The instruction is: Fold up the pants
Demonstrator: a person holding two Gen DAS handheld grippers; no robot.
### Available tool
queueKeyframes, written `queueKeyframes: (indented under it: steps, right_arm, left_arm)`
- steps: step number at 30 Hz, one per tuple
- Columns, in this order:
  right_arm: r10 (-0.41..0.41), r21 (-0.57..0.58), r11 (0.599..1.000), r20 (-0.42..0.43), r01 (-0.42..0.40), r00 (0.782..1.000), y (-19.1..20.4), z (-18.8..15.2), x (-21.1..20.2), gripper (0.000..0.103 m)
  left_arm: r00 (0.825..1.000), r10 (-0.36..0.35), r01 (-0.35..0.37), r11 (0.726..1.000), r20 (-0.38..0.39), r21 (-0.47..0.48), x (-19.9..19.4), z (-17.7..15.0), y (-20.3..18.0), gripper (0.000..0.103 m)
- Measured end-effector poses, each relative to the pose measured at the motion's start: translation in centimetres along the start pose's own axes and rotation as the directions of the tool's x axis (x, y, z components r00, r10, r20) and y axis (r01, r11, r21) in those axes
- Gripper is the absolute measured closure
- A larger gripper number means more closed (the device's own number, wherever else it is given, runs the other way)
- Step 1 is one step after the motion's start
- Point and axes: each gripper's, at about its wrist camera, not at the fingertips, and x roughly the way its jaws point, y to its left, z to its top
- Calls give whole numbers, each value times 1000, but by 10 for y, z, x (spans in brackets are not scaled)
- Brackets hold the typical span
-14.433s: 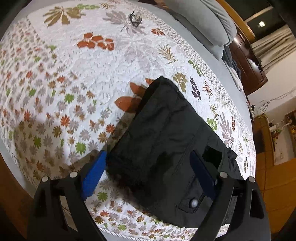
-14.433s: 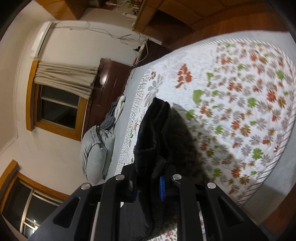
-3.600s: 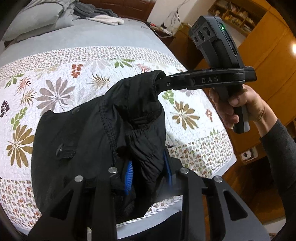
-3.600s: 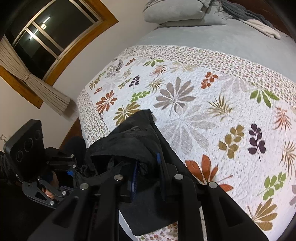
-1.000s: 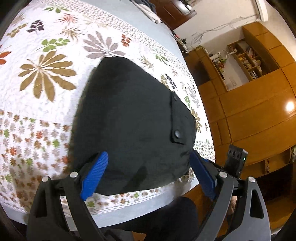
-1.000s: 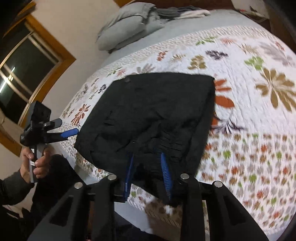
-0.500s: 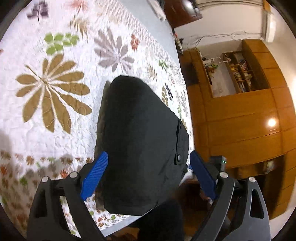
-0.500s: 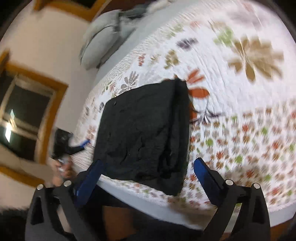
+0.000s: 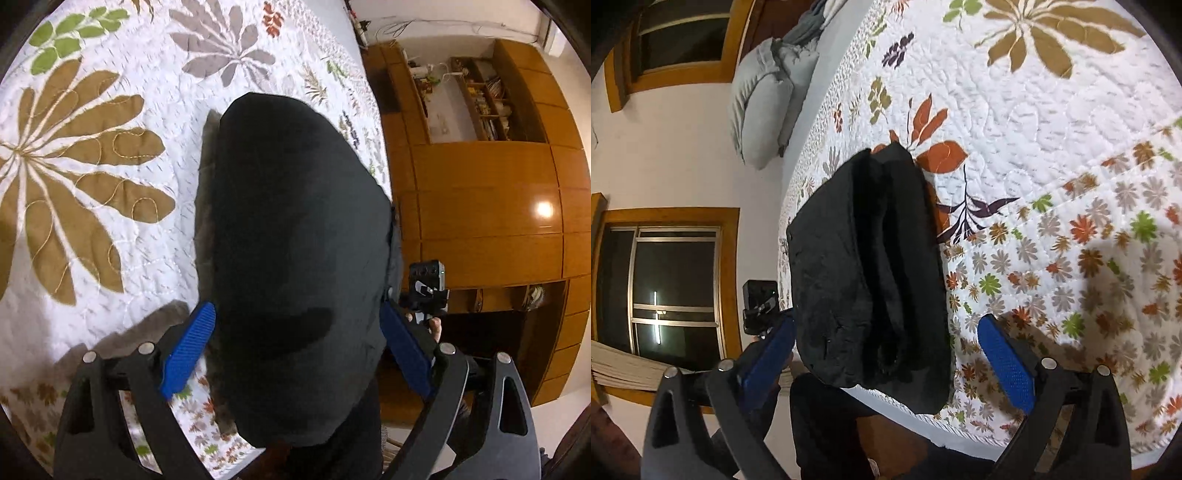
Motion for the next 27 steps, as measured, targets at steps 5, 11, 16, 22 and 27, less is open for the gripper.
queueKeyframes:
  steps: [5, 11, 16, 22, 27]
  right_arm:
    - [-3, 25, 1000, -7, 3, 1000, -10, 7, 10, 3]
    - [27, 33, 999, -15, -27, 1000, -18, 13, 15, 3]
    - [22, 16, 1000, -32, -22, 999, -13, 13, 16, 3]
    - [-8, 5, 1000, -63, 9, 998, -7, 16, 26, 3]
    - [19, -10, 1000, -113, -20, 993, 3, 18, 48, 3]
  left_arm:
    - [1000, -7, 6, 999, -6, -44, 7, 17, 15, 12]
    - [997, -44, 42, 999, -58, -26, 23, 31, 13, 12]
    - [992, -18, 20, 1000, -122, 19, 39, 31, 6, 12]
    - [993, -8, 9, 1000, -121, 11, 44, 34, 5, 10]
    - [994, -31, 30, 1000, -102, -7, 43, 30, 4, 10]
